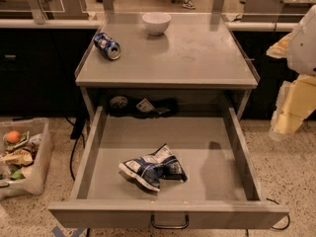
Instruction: Pick blue chip bag from top drawer and place on counter
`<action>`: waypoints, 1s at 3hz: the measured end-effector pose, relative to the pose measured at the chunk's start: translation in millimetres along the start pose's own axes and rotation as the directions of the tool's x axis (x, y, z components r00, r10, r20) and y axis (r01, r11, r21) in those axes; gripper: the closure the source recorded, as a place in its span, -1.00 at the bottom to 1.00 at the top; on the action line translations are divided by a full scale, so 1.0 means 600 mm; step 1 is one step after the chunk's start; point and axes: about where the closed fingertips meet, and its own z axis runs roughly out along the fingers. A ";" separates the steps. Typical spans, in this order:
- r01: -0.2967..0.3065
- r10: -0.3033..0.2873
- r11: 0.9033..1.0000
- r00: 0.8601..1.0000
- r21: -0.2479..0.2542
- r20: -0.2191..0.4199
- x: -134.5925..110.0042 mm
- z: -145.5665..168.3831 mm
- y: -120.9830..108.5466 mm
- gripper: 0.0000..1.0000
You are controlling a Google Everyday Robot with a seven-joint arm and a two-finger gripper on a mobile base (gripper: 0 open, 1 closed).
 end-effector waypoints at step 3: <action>-0.023 0.023 0.999 1.000 -0.038 0.010 -0.005 0.096 0.018 -1.00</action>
Offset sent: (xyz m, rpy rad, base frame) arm 0.0045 0.0052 -0.0270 0.0079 0.0331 -0.0226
